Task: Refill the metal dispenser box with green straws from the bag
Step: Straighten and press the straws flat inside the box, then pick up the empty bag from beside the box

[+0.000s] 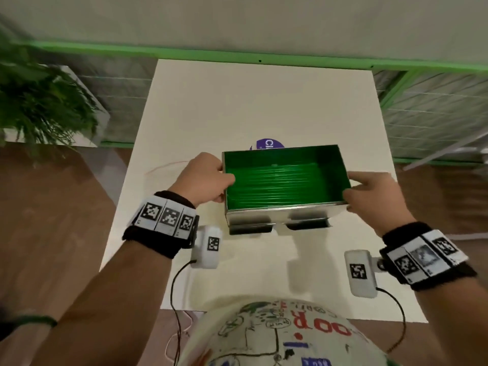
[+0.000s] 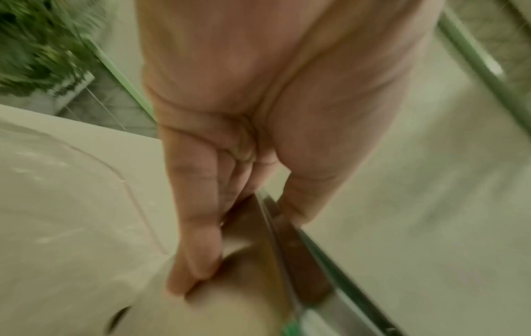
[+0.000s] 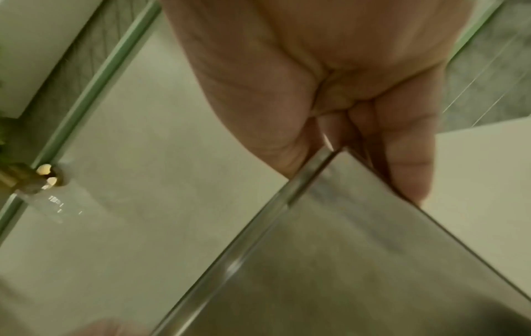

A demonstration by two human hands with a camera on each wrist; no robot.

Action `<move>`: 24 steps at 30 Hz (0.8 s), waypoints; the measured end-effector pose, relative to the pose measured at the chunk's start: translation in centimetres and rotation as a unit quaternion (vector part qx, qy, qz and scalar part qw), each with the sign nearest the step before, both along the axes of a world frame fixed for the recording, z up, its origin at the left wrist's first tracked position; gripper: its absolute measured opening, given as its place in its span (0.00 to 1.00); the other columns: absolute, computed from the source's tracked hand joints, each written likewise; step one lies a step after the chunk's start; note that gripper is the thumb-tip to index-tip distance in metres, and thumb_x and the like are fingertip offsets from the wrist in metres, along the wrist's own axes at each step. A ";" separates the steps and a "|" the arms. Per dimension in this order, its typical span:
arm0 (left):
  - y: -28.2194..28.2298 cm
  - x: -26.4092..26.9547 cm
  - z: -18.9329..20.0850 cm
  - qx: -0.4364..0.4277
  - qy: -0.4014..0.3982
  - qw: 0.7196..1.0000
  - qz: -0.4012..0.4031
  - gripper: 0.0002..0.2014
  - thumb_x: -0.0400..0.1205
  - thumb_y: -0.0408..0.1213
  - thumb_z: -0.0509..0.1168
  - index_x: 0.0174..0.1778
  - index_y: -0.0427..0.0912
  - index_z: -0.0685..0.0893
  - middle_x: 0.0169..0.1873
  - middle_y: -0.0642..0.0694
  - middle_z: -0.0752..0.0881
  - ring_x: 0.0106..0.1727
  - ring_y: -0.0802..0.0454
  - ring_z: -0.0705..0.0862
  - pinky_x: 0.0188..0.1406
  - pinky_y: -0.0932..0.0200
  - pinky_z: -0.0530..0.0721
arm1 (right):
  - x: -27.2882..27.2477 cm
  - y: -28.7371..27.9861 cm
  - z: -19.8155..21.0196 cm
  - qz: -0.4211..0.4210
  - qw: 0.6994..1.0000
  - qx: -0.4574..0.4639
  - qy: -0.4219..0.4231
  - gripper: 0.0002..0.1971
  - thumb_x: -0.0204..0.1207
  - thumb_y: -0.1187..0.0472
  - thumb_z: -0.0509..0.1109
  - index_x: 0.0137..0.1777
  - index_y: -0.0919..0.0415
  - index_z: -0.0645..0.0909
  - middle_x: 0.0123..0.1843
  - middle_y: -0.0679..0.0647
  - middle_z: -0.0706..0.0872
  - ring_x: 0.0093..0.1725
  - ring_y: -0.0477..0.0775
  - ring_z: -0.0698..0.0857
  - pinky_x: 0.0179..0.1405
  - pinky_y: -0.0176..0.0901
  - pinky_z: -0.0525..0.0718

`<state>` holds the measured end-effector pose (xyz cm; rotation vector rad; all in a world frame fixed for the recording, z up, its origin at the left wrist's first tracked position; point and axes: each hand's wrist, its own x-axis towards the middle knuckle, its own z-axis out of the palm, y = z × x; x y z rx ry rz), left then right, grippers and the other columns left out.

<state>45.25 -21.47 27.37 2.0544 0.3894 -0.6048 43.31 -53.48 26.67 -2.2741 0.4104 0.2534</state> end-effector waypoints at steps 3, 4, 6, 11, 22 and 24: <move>1.4 1.1 -2.3 0.016 -0.041 0.998 0.036 0.10 0.70 0.35 0.68 0.41 0.33 0.90 0.40 0.34 0.93 0.42 0.38 0.94 0.41 0.34 0.94 | 0.2 2.1 -0.9 0.028 0.999 0.017 -0.024 0.23 0.70 0.70 0.67 0.59 0.46 0.90 0.30 0.53 0.92 0.36 0.62 0.89 0.48 0.54 0.91; 1.7 1.5 -3.1 0.027 -0.054 0.998 0.032 0.12 0.68 0.38 0.66 0.40 0.34 0.90 0.39 0.35 0.93 0.42 0.37 0.94 0.41 0.33 0.94 | 0.8 2.4 -1.4 0.002 0.999 0.029 -0.027 0.23 0.70 0.70 0.68 0.60 0.48 0.89 0.33 0.52 0.93 0.38 0.60 0.90 0.49 0.55 0.91; 1.8 2.2 -4.2 0.044 -0.081 0.995 0.029 0.14 0.69 0.40 0.65 0.42 0.37 0.91 0.37 0.39 0.93 0.41 0.39 0.94 0.42 0.36 0.95 | 2.3 2.6 -2.8 -0.075 0.994 0.078 -0.012 0.23 0.68 0.70 0.69 0.60 0.51 0.89 0.36 0.51 0.93 0.38 0.56 0.91 0.52 0.60 0.91; 1.0 3.2 -3.8 0.064 -0.133 0.988 0.038 0.09 0.78 0.37 0.68 0.50 0.41 0.91 0.37 0.43 0.94 0.42 0.39 0.93 0.47 0.41 0.94 | 4.1 2.3 -4.8 -0.149 0.982 0.116 -0.002 0.21 0.65 0.71 0.70 0.56 0.55 0.90 0.41 0.61 0.92 0.35 0.58 0.89 0.47 0.61 0.93; 4.9 1.9 -4.8 0.070 -0.230 0.971 0.001 0.24 0.87 0.47 0.69 0.80 0.48 0.80 0.79 0.47 0.80 0.82 0.47 0.75 0.83 0.53 0.69 | 4.5 2.1 -5.9 -0.172 0.979 0.104 -0.031 0.14 0.72 0.65 0.75 0.58 0.58 0.89 0.40 0.54 0.92 0.44 0.60 0.93 0.53 0.58 0.92; 7.4 -0.1 -5.7 0.189 -0.154 0.968 -0.058 0.39 0.81 0.67 0.67 0.87 0.59 0.66 0.90 0.46 0.61 0.91 0.39 0.55 0.89 0.38 0.55 | 4.1 2.1 -6.1 -0.161 0.983 0.077 -0.045 0.12 0.73 0.61 0.74 0.56 0.54 0.88 0.40 0.49 0.92 0.47 0.57 0.92 0.56 0.58 0.90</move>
